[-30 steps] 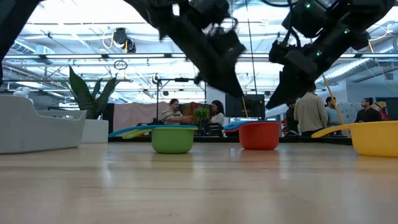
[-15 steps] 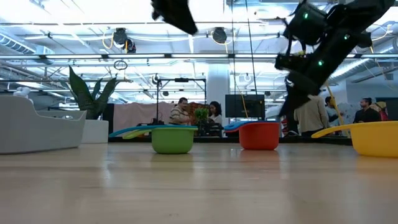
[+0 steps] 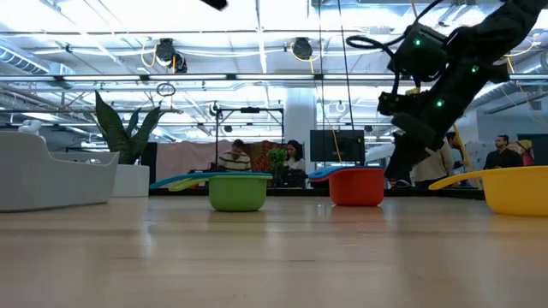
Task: Nest measuring cups in basket
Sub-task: Stack the top light blue measuring cup on top of the red measuring cup
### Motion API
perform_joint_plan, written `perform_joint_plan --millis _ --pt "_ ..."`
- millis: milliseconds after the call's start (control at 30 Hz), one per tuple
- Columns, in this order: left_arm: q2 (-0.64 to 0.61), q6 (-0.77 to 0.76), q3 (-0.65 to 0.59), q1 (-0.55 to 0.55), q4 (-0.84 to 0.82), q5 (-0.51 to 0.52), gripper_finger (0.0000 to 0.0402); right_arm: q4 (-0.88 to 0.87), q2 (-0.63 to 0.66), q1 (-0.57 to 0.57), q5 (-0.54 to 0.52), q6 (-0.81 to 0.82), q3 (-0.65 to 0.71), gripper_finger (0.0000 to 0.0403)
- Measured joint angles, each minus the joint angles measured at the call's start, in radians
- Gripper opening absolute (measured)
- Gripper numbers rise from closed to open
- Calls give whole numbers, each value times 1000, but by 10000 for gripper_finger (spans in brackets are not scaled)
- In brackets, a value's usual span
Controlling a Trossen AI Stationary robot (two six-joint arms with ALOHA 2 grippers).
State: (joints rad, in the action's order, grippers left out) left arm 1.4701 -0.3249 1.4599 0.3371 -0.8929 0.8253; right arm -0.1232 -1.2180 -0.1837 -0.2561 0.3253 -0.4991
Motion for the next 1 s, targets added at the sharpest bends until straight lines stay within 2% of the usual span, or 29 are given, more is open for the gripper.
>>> perform_joint_plan --millis 167,300,700,1000 --pt "-46 -102 1 79 -64 87 67 99 -45 0 30 11 16 0" --pt "-53 -124 1 126 -63 152 67 186 -91 0 58 11 15 0" --pt "-56 -209 2 149 -123 172 67 393 -230 3 132 42 15 0" --pt "-57 -216 2 149 -128 173 67 441 -249 36 173 68 15 0"
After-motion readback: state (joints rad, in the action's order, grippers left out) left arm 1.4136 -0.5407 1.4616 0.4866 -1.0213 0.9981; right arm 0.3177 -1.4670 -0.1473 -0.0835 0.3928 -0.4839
